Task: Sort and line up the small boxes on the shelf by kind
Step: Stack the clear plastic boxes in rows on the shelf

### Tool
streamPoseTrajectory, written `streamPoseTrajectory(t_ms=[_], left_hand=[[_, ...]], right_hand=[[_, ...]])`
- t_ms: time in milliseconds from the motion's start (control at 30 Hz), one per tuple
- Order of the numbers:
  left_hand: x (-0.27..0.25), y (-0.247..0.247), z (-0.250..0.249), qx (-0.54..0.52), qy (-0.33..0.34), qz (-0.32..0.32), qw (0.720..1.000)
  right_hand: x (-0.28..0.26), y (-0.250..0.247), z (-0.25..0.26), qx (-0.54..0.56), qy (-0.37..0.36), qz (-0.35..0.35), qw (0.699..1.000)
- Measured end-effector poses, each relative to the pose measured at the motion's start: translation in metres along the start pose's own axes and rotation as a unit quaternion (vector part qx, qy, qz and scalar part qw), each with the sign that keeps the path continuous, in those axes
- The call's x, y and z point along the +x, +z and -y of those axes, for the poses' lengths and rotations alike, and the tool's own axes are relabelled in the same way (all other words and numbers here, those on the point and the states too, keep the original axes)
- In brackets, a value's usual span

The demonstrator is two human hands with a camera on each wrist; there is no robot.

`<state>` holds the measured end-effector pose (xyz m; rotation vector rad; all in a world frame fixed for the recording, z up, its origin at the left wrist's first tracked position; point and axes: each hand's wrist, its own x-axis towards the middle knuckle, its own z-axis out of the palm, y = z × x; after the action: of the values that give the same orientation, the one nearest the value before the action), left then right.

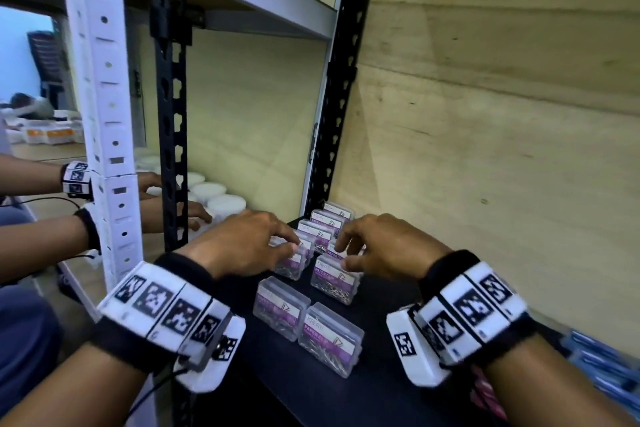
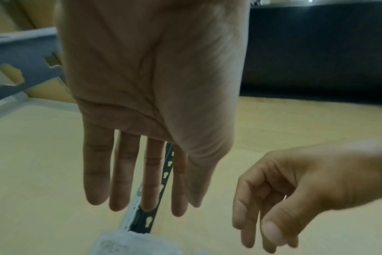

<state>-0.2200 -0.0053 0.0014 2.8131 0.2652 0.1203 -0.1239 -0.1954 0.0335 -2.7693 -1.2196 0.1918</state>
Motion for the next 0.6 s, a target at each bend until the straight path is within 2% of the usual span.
streamPoseTrajectory(t_ms=[200, 600], left_hand=[[0.014, -0.004, 0.002, 0.049, -0.014, 0.097, 0.994], [0.005, -0.007, -0.004, 0.023, -0.003, 0.119, 0.993]], right_hand=[[0.021, 0.006, -0.003, -0.045, 0.016, 0.057, 0.997], [0.009, 0.007, -0.006, -0.035, 0.019, 0.064, 0.997]])
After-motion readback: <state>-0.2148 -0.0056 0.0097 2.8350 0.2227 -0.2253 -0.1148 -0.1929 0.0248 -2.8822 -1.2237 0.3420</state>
